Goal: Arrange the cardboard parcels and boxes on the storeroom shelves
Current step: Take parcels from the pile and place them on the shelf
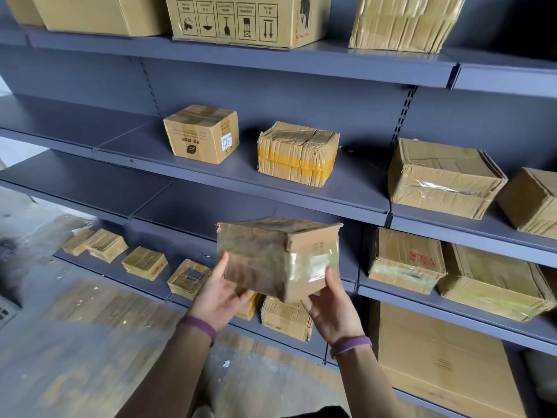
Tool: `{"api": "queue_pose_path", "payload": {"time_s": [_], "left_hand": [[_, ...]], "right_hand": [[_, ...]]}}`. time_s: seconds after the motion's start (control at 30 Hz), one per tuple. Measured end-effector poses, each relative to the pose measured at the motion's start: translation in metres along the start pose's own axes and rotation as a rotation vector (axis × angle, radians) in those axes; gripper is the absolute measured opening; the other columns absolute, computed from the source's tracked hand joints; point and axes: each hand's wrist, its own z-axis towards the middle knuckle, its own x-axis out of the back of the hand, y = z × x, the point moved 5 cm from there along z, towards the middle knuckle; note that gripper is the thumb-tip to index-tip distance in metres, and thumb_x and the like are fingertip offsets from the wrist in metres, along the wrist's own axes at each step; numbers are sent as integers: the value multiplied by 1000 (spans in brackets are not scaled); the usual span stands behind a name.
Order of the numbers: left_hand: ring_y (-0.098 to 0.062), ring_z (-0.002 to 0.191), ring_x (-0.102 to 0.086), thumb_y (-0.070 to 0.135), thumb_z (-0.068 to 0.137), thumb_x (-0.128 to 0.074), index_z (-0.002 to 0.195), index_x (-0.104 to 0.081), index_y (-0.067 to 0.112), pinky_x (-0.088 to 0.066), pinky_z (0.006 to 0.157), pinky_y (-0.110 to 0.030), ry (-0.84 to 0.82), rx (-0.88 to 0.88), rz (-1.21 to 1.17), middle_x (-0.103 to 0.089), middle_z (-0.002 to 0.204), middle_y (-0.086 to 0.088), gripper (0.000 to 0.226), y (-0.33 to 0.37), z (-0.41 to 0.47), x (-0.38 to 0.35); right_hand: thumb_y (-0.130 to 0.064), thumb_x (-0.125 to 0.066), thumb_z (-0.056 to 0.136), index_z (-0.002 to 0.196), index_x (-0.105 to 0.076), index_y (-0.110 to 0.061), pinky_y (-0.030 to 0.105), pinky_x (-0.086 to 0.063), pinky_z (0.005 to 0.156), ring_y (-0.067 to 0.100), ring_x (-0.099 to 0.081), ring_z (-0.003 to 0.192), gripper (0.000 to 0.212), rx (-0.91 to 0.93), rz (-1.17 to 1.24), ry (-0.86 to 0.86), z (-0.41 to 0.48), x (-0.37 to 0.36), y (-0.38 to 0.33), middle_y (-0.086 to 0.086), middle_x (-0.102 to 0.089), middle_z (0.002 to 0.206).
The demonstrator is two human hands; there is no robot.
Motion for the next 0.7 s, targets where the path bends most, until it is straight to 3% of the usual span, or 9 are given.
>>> {"api": "queue_pose_path", "payload": {"time_s": [0.1,0.33,0.43,0.57,0.7], "left_hand": [[-34,121,-62,30,88,-64,138,-57,15,-57,93,-50,50,-14,21,-68,126,-19,53,3,12,6],[-36,128,-57,34,88,-64,141,-52,11,-41,112,-53,51,43,-19,-63,133,-20,59,-4,22,12],[-36,125,-59,31,88,-65,140,-53,12,-51,101,-54,70,41,-51,-65,131,-19,56,-6,23,13],[-30,117,-63,15,94,-62,134,-51,13,-63,69,-42,112,-95,-56,-65,131,-17,41,-2,24,15],[-24,123,-59,10,97,-60,143,-44,8,-61,65,-28,170,-221,72,-58,140,-14,49,1,26,22]], "right_hand": [[-10,-64,80,102,-60,-13,30,-62,63,21,-73,85,22,-14,-36,-60,-2,-4,5,6,-73,94],[-9,-67,77,112,-58,-10,33,-63,74,24,-73,92,37,4,-80,-62,-5,-5,6,11,-74,101],[-11,-68,78,118,-57,-10,35,-59,84,26,-71,98,42,9,-83,-54,-3,-2,7,12,-73,106],[-25,-71,79,130,-55,-9,32,-60,85,31,-65,113,55,97,-202,29,-2,1,3,11,-70,116],[-15,-65,94,149,-37,-27,24,-56,77,7,-69,96,63,265,-503,176,2,3,-9,4,-53,131]]}}
